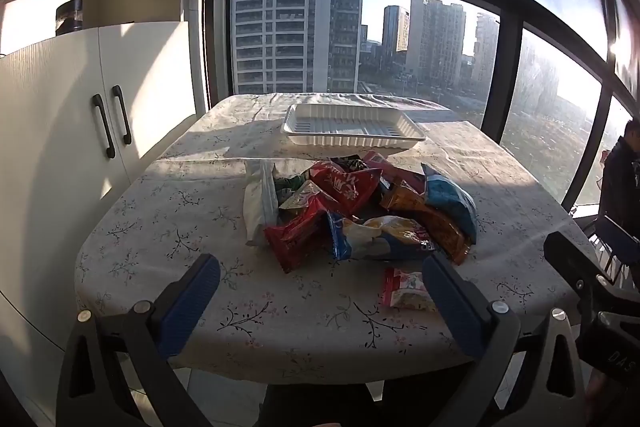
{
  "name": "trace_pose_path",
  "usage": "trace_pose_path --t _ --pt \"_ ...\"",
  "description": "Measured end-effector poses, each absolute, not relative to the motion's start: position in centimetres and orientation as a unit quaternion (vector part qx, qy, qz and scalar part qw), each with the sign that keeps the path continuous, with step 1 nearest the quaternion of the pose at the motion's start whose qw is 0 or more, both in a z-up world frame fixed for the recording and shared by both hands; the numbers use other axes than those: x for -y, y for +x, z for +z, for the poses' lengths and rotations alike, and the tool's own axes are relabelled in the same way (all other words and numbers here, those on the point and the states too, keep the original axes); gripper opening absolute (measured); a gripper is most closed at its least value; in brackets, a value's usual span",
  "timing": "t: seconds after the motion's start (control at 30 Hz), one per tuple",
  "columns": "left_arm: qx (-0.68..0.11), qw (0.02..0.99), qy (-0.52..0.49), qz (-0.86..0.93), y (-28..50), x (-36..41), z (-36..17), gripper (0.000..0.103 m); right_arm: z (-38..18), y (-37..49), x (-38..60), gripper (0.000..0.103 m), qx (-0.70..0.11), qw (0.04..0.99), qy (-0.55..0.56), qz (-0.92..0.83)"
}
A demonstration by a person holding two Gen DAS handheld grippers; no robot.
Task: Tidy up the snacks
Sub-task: 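Grasp the white wrapped bar with the left tool while the right tool approaches the blue chip bag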
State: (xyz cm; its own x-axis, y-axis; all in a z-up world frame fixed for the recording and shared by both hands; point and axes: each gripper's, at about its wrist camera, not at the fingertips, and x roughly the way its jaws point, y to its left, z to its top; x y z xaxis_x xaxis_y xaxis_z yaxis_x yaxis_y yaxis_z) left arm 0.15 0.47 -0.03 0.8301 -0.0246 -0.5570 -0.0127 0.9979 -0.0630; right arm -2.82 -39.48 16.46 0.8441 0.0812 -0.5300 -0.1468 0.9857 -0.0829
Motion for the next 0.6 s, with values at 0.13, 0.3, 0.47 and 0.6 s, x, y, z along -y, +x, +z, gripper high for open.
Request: trace_pose_path --t 0.13,0.3,0.47,0.6 --pt "-0.26 0.964 -0.038 -0.031 0.4 -2.6 0.4 0.103 16.7 -2.9 40.1 0.103 -0.256 0.963 -0.038 0.076" --pt "-0.271 0.961 -0.019 -0.045 1.5 -5.0 -1.2 0.103 17.4 -2.6 41.9 0.103 -0.214 0.971 -0.006 0.111" --pt "-0.362 0.929 -0.056 -0.051 5.0 -8.0 -3.1 0.103 17.1 -0.7 43.0 0.103 -0.211 0.969 -0.006 0.127" --pt "-0.398 0.916 -0.047 -0.036 8.6 -8.9 -3.1 0.103 15.8 2.4 42.3 0.103 -0.247 0.955 -0.012 0.165"
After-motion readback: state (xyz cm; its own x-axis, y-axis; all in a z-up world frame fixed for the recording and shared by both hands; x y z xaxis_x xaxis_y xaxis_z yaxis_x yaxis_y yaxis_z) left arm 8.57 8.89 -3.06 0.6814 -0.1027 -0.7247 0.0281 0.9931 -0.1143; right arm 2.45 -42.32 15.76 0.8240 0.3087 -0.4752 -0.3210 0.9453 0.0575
